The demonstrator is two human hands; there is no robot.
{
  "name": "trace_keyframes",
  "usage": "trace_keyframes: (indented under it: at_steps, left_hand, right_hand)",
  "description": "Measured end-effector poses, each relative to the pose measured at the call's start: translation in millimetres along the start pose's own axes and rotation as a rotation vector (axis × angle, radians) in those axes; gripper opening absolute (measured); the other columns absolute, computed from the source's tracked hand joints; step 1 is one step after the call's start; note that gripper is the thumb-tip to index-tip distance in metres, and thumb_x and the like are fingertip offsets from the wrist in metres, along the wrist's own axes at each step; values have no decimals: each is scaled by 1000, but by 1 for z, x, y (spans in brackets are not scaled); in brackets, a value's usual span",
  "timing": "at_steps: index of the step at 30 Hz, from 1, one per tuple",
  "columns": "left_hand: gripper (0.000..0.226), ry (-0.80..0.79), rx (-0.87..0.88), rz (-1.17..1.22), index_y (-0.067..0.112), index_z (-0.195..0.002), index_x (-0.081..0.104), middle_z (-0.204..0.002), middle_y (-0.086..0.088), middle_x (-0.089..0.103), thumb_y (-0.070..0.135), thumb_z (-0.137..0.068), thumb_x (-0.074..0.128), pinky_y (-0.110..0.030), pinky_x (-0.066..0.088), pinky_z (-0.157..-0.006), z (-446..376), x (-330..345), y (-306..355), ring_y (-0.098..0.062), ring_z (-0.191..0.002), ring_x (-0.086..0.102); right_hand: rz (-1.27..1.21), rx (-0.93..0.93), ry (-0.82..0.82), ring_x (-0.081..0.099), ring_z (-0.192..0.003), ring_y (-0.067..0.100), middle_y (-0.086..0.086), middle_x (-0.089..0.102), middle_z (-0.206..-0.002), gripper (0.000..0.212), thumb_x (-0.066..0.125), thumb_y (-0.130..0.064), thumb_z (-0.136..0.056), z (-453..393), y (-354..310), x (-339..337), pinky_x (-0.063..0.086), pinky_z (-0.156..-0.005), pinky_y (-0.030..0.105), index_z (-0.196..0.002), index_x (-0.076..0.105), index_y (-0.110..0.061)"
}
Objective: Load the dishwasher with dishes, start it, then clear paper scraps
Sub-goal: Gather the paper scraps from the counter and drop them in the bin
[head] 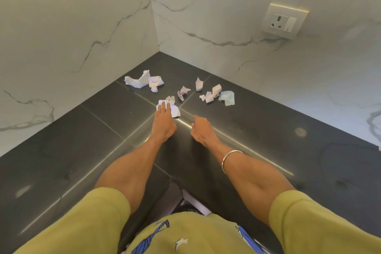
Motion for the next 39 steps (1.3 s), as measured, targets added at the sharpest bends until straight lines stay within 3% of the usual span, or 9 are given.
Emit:
trace_keyframes:
  at_steps: [5, 10, 13, 17, 21, 27, 32, 36, 39]
  left_hand:
    - [86, -40, 19, -46, 23, -156, 14, -161, -23, 3, 16, -87, 64, -50, 15, -119, -34, -2, -7, -42, -148, 3]
    - [84, -247, -81, 13, 33, -154, 19, -162, -15, -12, 27, -88, 69, -60, 18, -115, -56, 33, -23, -43, -148, -8]
    - [67, -169, -76, 91, 20, -141, 45, -156, -16, 15, 24, -81, 75, -49, 30, -110, -56, 43, -26, -43, -142, 13]
    - [41, 22, -19, 186, 16, -110, 63, -122, -3, 51, 25, -74, 80, -37, 41, -93, -51, 31, -32, -29, -121, 37]
    - [39, -22, -11, 132, 19, -115, 63, -121, -3, 50, 24, -78, 74, -36, 45, -91, -53, 25, -33, -25, -120, 39]
    - [33, -19, 23, 92, 23, -113, 63, -113, -5, 48, 11, -83, 56, -36, 47, -86, -49, 16, -36, -29, -105, 45]
    - [29, 14, -53, 192, 14, -103, 52, -101, -3, 52, 22, -78, 64, -32, 41, -74, -50, 7, -48, -26, -90, 54]
    - [22, 33, -132, 257, 17, -81, 42, -85, 1, 50, 14, -72, 62, -32, 31, -67, -53, 3, -61, -27, -80, 52]
    - [23, 61, -193, 334, 18, -76, 40, -82, 2, 51, 8, -72, 60, -30, 31, -65, -55, 3, -68, -26, -78, 52]
  right_hand:
    - [-28, 40, -29, 57, -117, 39, 20, 60, -128, 43, 47, -10, -90, -27, -2, 3, 48, -96, 42, -133, 51, -8]
    - [-4, 72, 16, 58, -113, 41, 20, 61, -124, 46, 42, -7, -90, -47, 6, -3, 48, -91, 44, -135, 50, -10]
    - [4, 89, 42, 58, -113, 39, 18, 62, -125, 51, 42, -6, -91, -56, 12, -6, 47, -90, 42, -141, 47, -12]
    - [8, 82, 61, 60, -109, 35, 15, 64, -118, 42, 45, -6, -90, -67, 8, -5, 48, -87, 41, -131, 53, -10]
    - [-1, 42, 36, 60, -107, 35, 13, 65, -113, 38, 43, -6, -88, -76, -16, 4, 48, -85, 41, -123, 56, -10]
    - [-84, -37, -25, 53, -124, 30, 11, 57, -135, 54, 47, -6, -87, -93, -55, 24, 43, -100, 38, -140, 47, -16]
    - [-149, -117, 1, 50, -129, 23, 0, 44, -145, 57, 49, -10, -88, -112, -73, 28, 41, -104, 35, -142, 44, -28]
    - [32, -223, -126, 36, -140, 24, 1, 32, -156, 67, 49, -3, -86, -126, -83, 48, 41, -108, 42, -145, 42, -35]
    - [93, -240, -139, 43, -133, 29, 5, 45, -144, 55, 52, -5, -82, -134, -80, 58, 46, -102, 42, -130, 56, -32]
Point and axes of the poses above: each hand's wrist, its own z-axis away from the middle knuckle, its own x-axis out of the palm, y = z × x, the point moved 10 cm from there along -z, towards the middle knuckle
